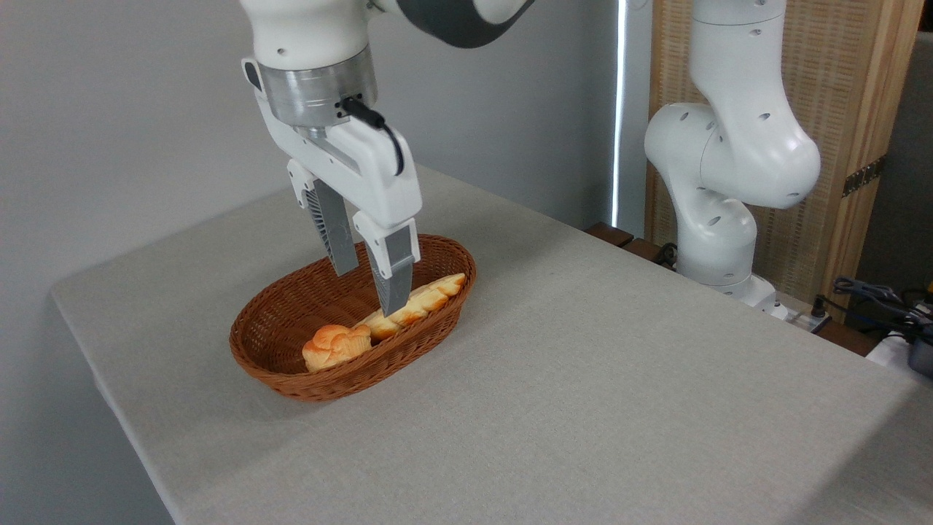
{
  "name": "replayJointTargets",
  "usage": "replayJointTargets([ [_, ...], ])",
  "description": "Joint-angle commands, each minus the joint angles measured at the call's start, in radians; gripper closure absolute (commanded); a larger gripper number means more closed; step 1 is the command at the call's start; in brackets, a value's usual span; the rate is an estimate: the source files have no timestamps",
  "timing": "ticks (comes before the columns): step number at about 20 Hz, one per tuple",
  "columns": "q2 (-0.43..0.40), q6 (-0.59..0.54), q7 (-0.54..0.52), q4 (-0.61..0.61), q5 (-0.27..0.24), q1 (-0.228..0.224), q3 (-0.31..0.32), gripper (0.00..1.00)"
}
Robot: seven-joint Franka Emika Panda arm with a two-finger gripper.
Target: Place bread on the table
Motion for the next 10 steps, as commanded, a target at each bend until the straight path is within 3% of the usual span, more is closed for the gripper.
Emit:
replayJointTargets([
  [1,-0.018,-0.022,0.067,-0.048,0.020,-0.003,-0.045,0.00],
  [4,-0.028,-0.014,0.131,-0.103,0.052,-0.003,-0.098,0.00],
  [10,-0.019,-0.008,0.276,-0.171,0.172,-0.003,-0.257,0.00],
])
